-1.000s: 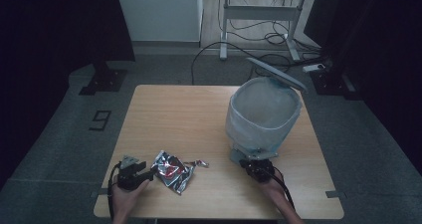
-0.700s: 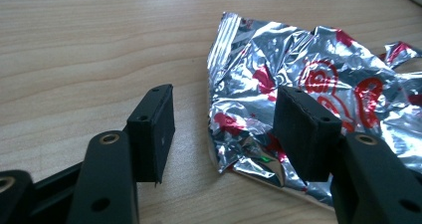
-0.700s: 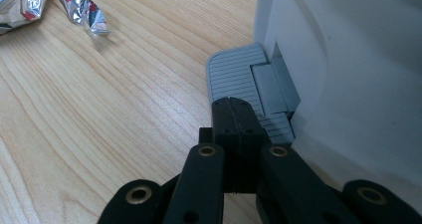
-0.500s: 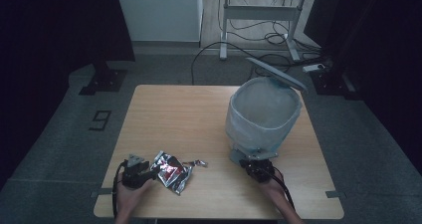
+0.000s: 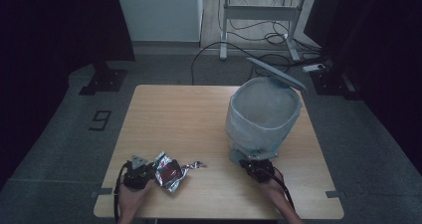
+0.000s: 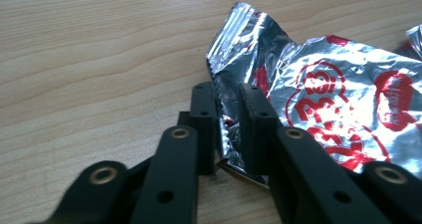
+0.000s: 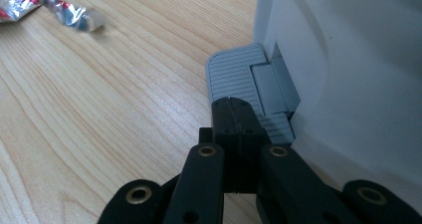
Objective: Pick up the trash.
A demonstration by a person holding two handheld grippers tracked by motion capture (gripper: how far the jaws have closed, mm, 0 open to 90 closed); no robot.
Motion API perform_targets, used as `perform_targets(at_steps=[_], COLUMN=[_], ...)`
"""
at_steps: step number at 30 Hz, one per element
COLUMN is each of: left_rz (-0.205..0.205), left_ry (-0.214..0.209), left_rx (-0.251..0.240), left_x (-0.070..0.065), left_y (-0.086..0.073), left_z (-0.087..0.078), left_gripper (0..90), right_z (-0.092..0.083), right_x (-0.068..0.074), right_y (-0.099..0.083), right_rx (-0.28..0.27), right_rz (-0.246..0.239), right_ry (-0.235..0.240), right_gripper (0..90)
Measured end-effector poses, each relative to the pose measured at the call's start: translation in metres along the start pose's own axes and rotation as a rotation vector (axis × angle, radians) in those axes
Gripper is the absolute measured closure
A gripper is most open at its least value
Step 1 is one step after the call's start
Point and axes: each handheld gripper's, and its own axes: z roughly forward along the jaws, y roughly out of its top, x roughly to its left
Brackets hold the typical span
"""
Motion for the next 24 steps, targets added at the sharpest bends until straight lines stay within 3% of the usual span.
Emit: perform_targets(at_steps=[8, 19, 24], left_rz=[-0.013, -0.047, -0.056], left_ry=[-0.042, -0.089, -0.105], left_rx=[-0.023, -0.105, -0.11], left_x=[0.001, 0.002, 0.005], left_y=[0.001, 0.008, 0.01], left_z=[-0.004, -0.022, -0.026], left_gripper=[88.4, 89.3, 89.4], right_z=[0.0, 0.0, 0.0], right_x=[0.0, 0.0, -0.001], right_y=[0.0, 0.0, 0.0], right_rx=[0.0, 0.0, 0.001], right_rz=[0.001, 0.002, 0.006], right_ry=[0.002, 0.004, 0.008], right_gripper=[90.0, 90.0, 90.0])
